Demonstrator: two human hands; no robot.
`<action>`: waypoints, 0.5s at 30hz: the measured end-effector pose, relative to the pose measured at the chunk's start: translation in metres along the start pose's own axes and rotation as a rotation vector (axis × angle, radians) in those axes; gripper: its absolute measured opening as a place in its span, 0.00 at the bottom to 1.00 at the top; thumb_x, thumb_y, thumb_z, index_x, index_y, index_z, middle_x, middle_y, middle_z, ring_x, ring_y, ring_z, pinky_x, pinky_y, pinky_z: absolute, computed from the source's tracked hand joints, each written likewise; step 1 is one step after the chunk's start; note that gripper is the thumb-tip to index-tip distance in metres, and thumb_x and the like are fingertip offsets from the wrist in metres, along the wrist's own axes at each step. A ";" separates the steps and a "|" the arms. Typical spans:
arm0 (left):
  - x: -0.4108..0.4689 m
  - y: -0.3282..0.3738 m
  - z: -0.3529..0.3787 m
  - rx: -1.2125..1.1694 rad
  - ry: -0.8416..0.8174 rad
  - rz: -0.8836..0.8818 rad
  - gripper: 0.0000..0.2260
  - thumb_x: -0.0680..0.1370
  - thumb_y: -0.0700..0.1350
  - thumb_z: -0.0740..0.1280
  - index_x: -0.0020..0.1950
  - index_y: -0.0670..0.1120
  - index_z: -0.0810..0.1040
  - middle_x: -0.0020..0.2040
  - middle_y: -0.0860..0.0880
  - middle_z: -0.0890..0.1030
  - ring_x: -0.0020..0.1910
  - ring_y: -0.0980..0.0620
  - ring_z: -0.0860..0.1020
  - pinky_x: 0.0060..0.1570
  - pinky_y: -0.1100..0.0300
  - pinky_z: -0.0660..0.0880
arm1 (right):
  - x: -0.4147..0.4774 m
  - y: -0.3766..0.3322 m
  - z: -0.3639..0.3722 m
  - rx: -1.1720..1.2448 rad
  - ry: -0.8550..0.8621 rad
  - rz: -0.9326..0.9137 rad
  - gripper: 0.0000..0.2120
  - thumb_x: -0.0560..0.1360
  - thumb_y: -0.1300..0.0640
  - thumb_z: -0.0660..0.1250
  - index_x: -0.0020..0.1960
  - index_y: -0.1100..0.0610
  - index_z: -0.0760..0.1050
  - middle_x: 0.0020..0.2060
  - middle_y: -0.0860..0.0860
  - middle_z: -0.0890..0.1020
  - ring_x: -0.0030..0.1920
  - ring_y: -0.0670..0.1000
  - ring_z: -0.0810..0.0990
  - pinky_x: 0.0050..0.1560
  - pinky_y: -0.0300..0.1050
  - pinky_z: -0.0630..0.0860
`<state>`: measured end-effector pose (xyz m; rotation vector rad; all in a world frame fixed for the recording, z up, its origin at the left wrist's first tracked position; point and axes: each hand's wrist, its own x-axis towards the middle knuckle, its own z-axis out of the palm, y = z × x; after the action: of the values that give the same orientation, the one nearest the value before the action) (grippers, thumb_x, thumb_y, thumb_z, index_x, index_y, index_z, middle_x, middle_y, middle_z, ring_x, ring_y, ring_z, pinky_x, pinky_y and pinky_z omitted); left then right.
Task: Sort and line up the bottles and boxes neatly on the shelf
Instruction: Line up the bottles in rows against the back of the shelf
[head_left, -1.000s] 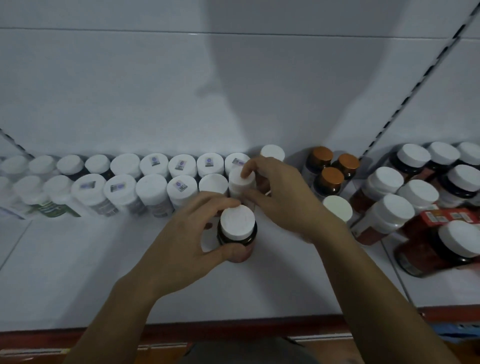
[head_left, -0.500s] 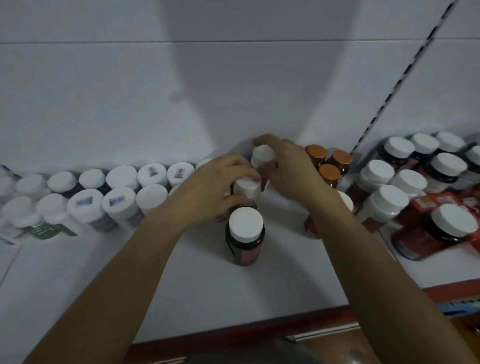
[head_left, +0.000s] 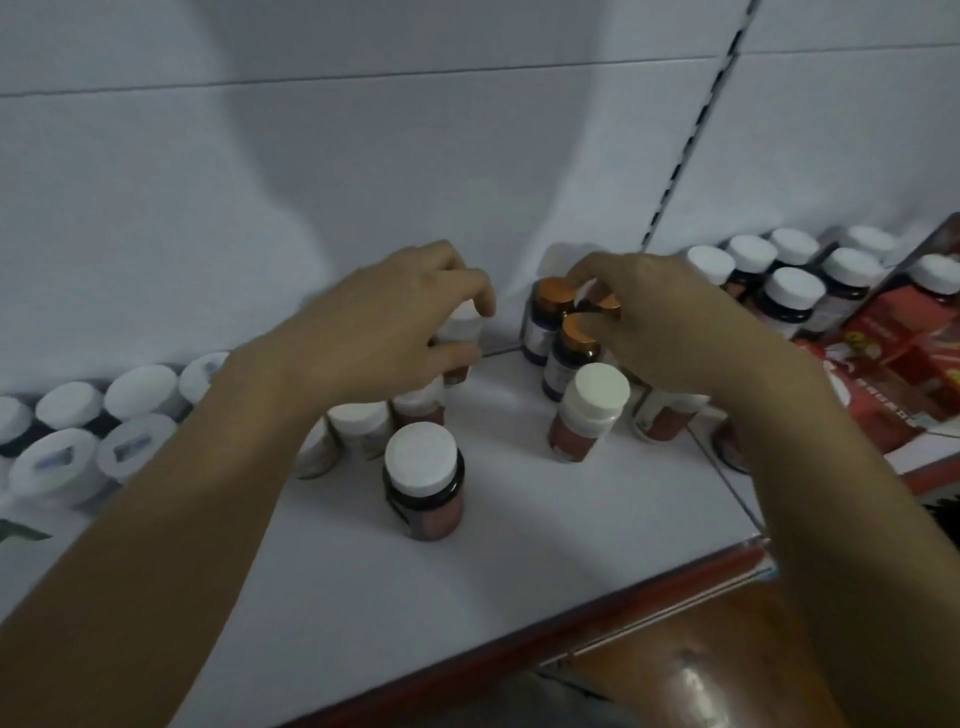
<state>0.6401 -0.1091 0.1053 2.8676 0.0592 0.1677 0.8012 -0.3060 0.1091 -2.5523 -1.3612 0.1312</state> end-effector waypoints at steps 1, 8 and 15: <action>0.010 0.010 -0.002 0.065 -0.071 0.007 0.17 0.79 0.56 0.68 0.66 0.54 0.74 0.61 0.51 0.73 0.58 0.50 0.74 0.57 0.47 0.75 | -0.008 0.011 -0.005 -0.017 -0.009 0.017 0.15 0.81 0.54 0.64 0.68 0.49 0.73 0.56 0.51 0.81 0.54 0.54 0.78 0.55 0.53 0.77; 0.070 0.098 0.021 0.253 -0.161 0.138 0.16 0.81 0.58 0.64 0.65 0.52 0.73 0.59 0.51 0.74 0.56 0.47 0.76 0.52 0.47 0.76 | -0.041 0.102 -0.031 -0.149 -0.115 0.166 0.17 0.79 0.51 0.67 0.68 0.47 0.73 0.56 0.47 0.78 0.54 0.52 0.74 0.53 0.52 0.74; 0.114 0.154 0.078 0.209 -0.093 0.115 0.21 0.80 0.58 0.64 0.71 0.52 0.70 0.61 0.49 0.73 0.57 0.46 0.75 0.46 0.50 0.71 | -0.038 0.150 -0.035 -0.107 -0.190 0.040 0.23 0.77 0.48 0.72 0.69 0.45 0.69 0.53 0.44 0.73 0.51 0.48 0.72 0.51 0.48 0.72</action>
<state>0.7662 -0.2718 0.0847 3.0846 -0.1133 0.0531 0.9068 -0.4238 0.1032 -2.7163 -1.4191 0.3245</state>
